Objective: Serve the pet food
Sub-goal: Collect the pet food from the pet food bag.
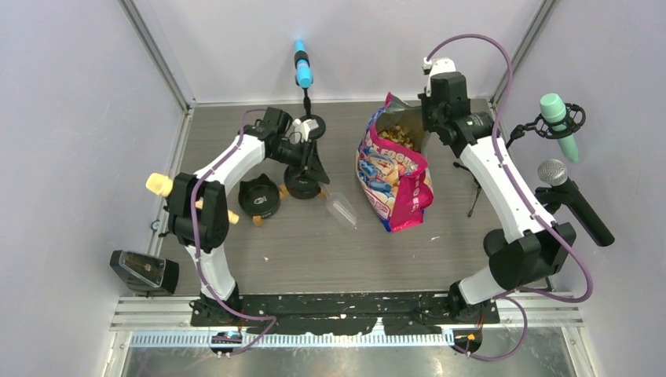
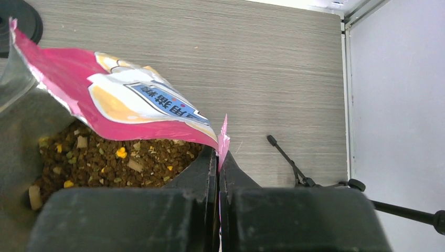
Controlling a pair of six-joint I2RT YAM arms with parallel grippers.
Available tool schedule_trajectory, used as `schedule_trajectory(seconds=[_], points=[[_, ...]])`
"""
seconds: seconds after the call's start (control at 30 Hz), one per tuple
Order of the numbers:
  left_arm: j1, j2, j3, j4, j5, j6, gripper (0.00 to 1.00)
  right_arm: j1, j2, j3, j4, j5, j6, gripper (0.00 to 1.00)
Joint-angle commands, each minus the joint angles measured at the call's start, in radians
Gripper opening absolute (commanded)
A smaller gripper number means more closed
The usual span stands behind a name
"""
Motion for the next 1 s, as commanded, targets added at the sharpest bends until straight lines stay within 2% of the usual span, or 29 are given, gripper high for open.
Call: schedule_trajectory(seconds=[0.0,0.13,0.17,0.2,0.23,0.27,0.3,0.37,0.43,0.53,0.63,0.7,0.73,0.77,0.8,0.87,0.97], points=[[0.002,-0.038,0.048,-0.028,0.002,0.022,0.0,-0.045,-0.109,-0.001,0.09,-0.035,-0.047,0.05],[0.004,-0.027,0.071,-0.049,-0.002,0.03,0.0,-0.045,-0.113,0.022,0.047,-0.114,-0.012,0.05],[0.004,-0.025,0.076,-0.052,-0.002,0.031,0.0,-0.045,-0.109,0.032,0.029,-0.149,0.01,0.09],[0.004,-0.022,0.083,-0.053,-0.004,0.031,0.0,-0.045,-0.093,0.055,-0.014,-0.16,0.022,0.19],[0.003,-0.019,0.086,-0.054,-0.005,0.029,0.0,-0.045,-0.071,0.077,-0.04,-0.178,0.046,0.35],[0.003,-0.017,0.091,-0.053,-0.004,0.028,0.0,-0.044,-0.06,0.085,-0.088,-0.187,0.058,0.43],[0.003,-0.015,0.094,-0.053,-0.004,0.026,0.0,-0.042,-0.044,0.094,-0.109,-0.194,0.083,0.57],[0.004,-0.01,0.098,-0.051,-0.005,0.025,0.0,-0.037,-0.037,0.083,-0.146,-0.188,0.125,0.72],[0.004,-0.004,0.101,-0.051,-0.007,0.023,0.0,-0.034,-0.033,0.072,-0.17,-0.191,0.153,0.79],[0.003,0.006,0.105,-0.05,-0.006,0.02,0.0,-0.025,-0.02,0.067,-0.213,-0.197,0.17,0.81],[0.003,0.013,0.11,-0.05,-0.007,0.018,0.0,-0.016,-0.004,0.054,-0.229,-0.194,0.177,0.78],[0.003,0.017,0.114,-0.05,-0.009,0.017,0.0,-0.016,0.009,0.052,-0.233,-0.185,0.184,0.64],[0.004,0.019,0.117,-0.051,-0.01,0.018,0.0,-0.016,0.013,0.054,-0.234,-0.167,0.187,0.51],[0.003,0.021,0.12,-0.052,-0.009,0.017,0.0,-0.017,0.023,0.064,-0.235,-0.155,0.19,0.43],[0.004,0.023,0.123,-0.054,-0.01,0.017,0.0,-0.018,0.027,0.071,-0.234,-0.133,0.192,0.24],[0.004,0.025,0.127,-0.057,-0.01,0.018,0.0,-0.023,0.038,0.1,-0.239,-0.108,0.189,0.08],[0.004,0.02,0.129,-0.061,-0.014,0.02,0.0,-0.042,0.05,0.155,-0.242,-0.083,0.157,0.05]])
